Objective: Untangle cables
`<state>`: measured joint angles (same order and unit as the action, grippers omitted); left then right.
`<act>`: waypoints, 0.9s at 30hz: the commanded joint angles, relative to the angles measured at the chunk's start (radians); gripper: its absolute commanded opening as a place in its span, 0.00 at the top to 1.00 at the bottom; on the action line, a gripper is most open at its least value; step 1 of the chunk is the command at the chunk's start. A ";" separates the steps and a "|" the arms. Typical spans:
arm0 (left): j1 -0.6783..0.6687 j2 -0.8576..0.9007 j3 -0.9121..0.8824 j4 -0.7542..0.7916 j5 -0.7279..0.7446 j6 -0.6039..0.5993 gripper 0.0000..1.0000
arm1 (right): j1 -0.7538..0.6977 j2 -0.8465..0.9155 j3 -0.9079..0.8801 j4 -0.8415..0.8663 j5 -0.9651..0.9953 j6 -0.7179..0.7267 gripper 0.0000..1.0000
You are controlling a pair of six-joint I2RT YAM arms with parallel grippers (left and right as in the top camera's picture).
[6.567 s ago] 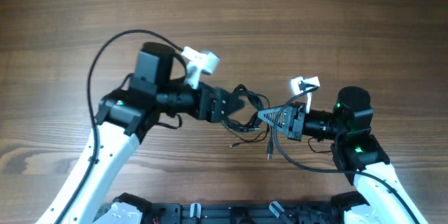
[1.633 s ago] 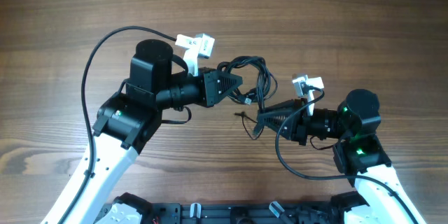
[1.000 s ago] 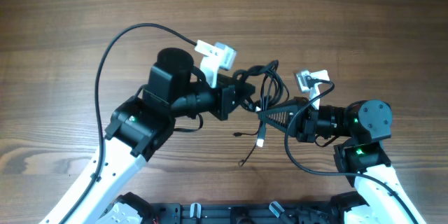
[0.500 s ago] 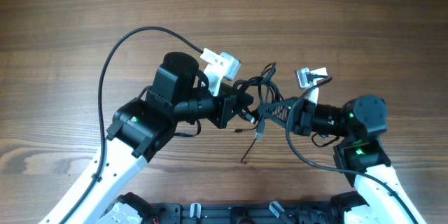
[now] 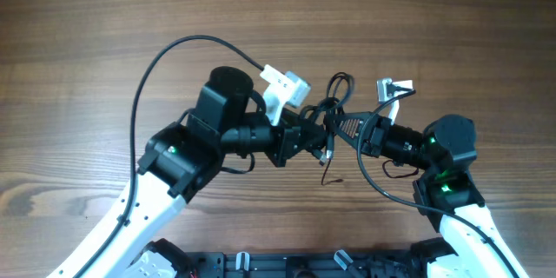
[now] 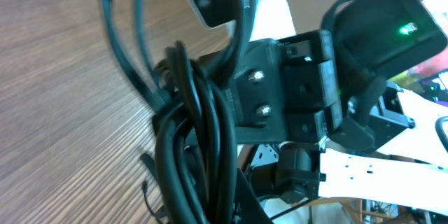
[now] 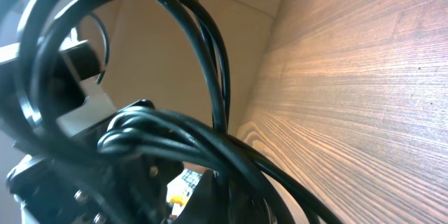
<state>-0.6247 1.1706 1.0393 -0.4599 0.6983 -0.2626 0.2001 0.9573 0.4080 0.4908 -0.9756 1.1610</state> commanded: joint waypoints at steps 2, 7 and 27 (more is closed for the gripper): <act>-0.067 0.022 0.013 0.044 0.093 0.020 0.96 | -0.007 0.002 0.005 0.005 0.093 0.049 0.95; -0.067 0.085 0.013 0.038 0.089 0.021 0.96 | -0.007 0.002 0.005 0.004 0.074 0.095 0.95; 0.164 0.028 0.013 -0.044 0.090 0.020 0.96 | -0.010 0.002 0.005 -0.039 -0.039 -0.013 0.35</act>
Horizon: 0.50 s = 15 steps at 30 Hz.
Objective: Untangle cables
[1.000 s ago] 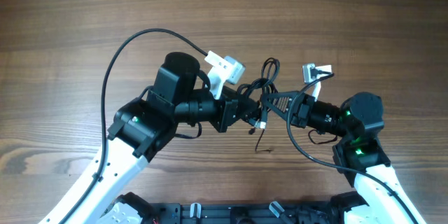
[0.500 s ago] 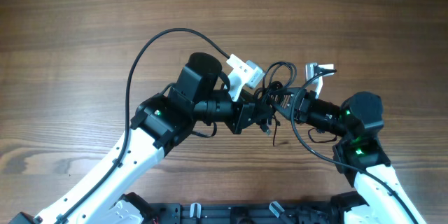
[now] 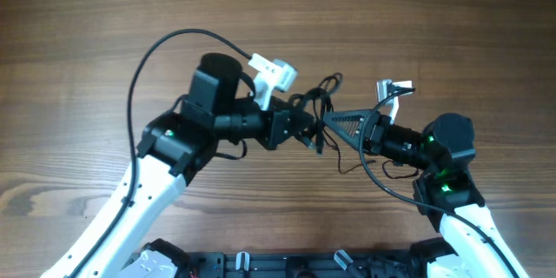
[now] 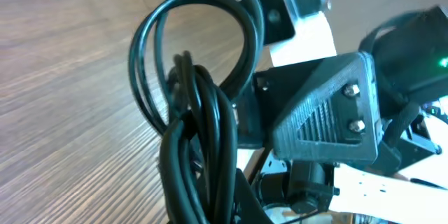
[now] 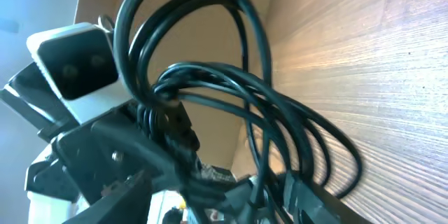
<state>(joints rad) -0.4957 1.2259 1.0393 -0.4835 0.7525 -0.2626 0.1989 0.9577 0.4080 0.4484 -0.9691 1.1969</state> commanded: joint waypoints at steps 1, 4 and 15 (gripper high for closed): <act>0.044 -0.027 0.013 -0.032 0.036 0.021 0.96 | -0.012 0.002 0.005 0.004 -0.062 -0.064 0.32; 0.073 -0.027 0.013 -0.060 0.048 0.024 0.96 | -0.034 0.002 0.005 0.012 -0.091 -0.204 0.28; 0.051 -0.027 0.013 -0.060 0.262 0.024 0.96 | -0.051 0.002 0.005 0.014 0.139 -0.367 0.17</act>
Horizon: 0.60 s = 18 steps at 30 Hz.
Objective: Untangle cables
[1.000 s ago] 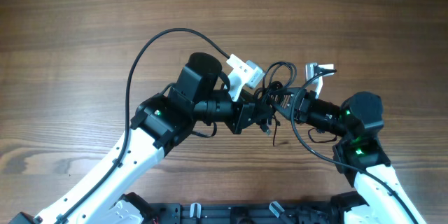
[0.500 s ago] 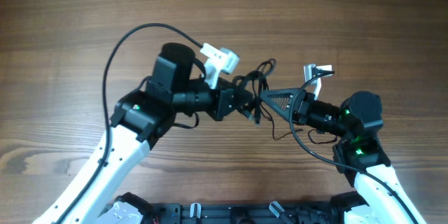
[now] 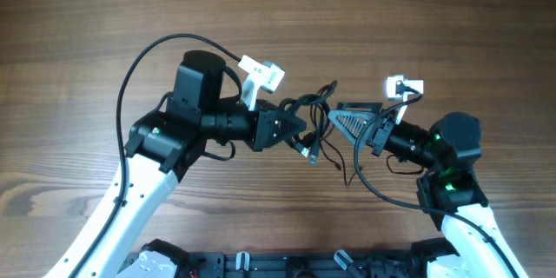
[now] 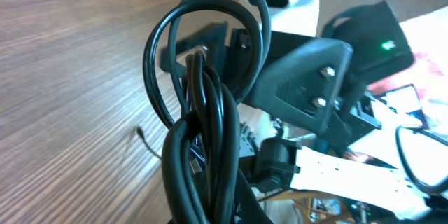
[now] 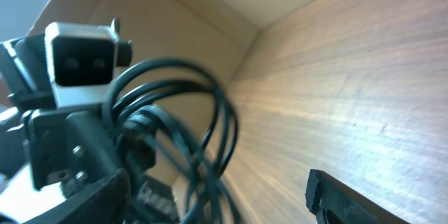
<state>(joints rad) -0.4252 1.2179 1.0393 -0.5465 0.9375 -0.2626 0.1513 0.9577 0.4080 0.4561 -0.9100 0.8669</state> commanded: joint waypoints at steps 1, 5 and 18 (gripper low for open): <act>-0.030 -0.019 0.013 0.003 0.077 0.024 0.96 | -0.003 0.002 0.005 0.006 0.099 -0.037 0.17; -0.089 -0.019 0.013 0.003 0.076 0.025 0.96 | -0.003 0.002 0.005 0.007 0.107 -0.037 0.18; -0.144 -0.019 0.013 0.129 0.293 0.024 0.96 | -0.003 0.112 0.005 -0.258 0.463 -0.029 0.12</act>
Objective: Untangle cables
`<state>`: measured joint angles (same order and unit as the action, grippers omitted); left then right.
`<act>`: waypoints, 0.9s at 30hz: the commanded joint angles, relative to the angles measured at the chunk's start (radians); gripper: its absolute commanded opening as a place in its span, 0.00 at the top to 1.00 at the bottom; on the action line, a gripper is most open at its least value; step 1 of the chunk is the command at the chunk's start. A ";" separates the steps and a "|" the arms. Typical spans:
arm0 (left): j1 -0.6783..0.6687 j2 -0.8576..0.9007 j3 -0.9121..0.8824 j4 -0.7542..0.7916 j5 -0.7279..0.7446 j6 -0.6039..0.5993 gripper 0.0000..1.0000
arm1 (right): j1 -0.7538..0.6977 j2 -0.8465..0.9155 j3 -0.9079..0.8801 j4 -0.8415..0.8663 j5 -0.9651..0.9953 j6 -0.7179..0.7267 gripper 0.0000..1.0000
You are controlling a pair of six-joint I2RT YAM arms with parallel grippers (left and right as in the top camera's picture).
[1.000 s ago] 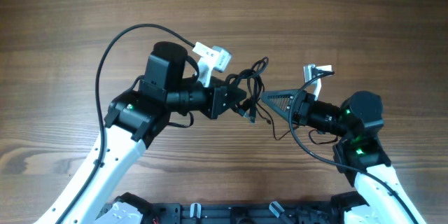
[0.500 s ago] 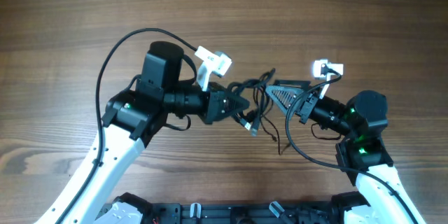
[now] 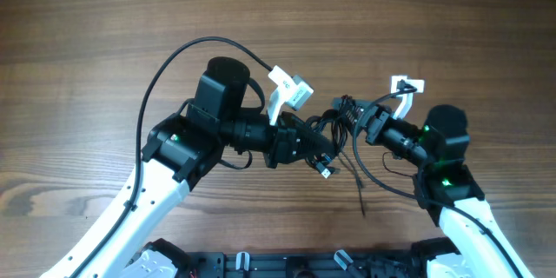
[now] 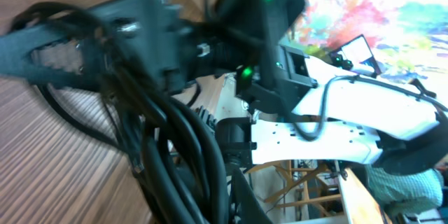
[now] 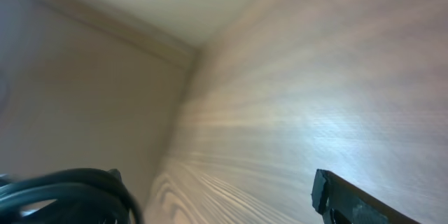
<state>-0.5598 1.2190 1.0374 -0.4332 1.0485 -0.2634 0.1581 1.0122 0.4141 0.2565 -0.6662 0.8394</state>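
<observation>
A tangled bundle of black cable [image 3: 334,129] hangs between my two grippers over the wooden table [image 3: 104,35]. My left gripper [image 3: 306,149] is shut on the bundle, whose strands [image 4: 182,147] run down between its jaws in the left wrist view. A small plug [image 3: 326,172] dangles just below it. From the right, my right gripper [image 3: 359,126] reaches the bundle and stands open. One finger [image 5: 350,196] shows at the lower right of the right wrist view, and a loop of cable [image 5: 70,192] at the lower left. A thin loose end [image 3: 359,198] trails toward me.
The left arm's own black supply cable [image 3: 165,61] arches over the table at the left. A white camera housing [image 3: 291,89] sits on the left wrist and another [image 3: 405,84] on the right wrist. Bare wood lies all round.
The two grippers have come together: the left one with the bundle is further right, and the open right one is now at the bundle. The loose end hangs lower.
First both grippers were pressed close at the bundle in the middle. Then the left gripper held it further left with the right gripper open beside it. Later they stood clearly apart, strands hanging between. Now they meet again at the bundle.
</observation>
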 commanded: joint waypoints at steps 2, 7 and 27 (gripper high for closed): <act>-0.010 -0.021 0.015 0.011 0.182 0.025 0.96 | -0.010 0.080 -0.001 -0.058 0.222 -0.002 0.11; -0.010 -0.021 0.015 0.011 0.181 0.025 0.96 | -0.016 0.087 -0.001 -0.060 0.293 -0.001 0.07; -0.010 -0.020 0.015 -0.211 -0.734 0.030 0.96 | -0.023 0.037 -0.001 -0.088 -0.085 0.116 0.00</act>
<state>-0.5659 1.2171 1.0389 -0.6415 0.4984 -0.2626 0.1398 1.0744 0.4145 0.1638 -0.5415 0.9157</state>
